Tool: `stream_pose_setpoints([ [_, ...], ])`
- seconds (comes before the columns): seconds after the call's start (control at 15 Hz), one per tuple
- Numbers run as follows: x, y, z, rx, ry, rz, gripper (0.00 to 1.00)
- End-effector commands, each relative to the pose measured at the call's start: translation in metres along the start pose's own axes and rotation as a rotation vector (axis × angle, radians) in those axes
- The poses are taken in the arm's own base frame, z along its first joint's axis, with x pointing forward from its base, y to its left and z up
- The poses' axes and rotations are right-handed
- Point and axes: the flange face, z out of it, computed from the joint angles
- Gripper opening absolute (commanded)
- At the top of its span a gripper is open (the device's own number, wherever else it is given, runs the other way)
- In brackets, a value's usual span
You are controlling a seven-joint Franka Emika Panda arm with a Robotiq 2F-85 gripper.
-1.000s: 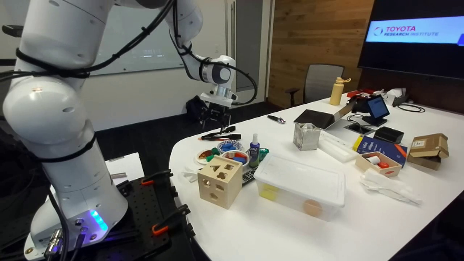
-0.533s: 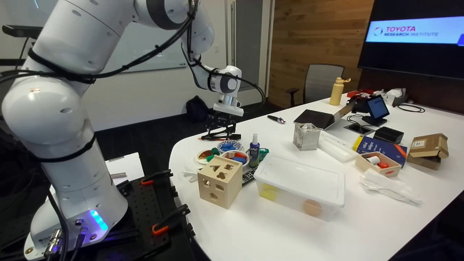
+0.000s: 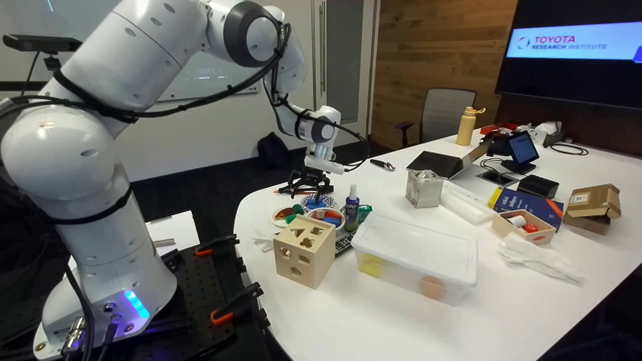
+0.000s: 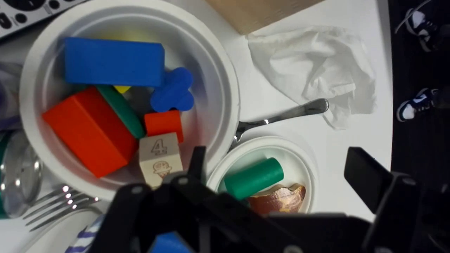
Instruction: Put one wooden block in the wooden toy box.
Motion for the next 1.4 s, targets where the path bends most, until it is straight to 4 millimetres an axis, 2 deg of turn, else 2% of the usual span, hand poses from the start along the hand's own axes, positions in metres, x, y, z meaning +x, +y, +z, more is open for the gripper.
stream_pose_setpoints([
  [0.0,0.008,0.018,0.006,-0.003,0.023,-0.042,1.0],
  [0.33,0.017,0.035,0.017,-0.009,0.034,-0.057,1.0],
  [0.8,0.024,0.054,0.023,-0.059,0.032,-0.046,1.0],
  [1.33,0.024,0.064,0.035,-0.048,0.026,-0.036,1.0],
])
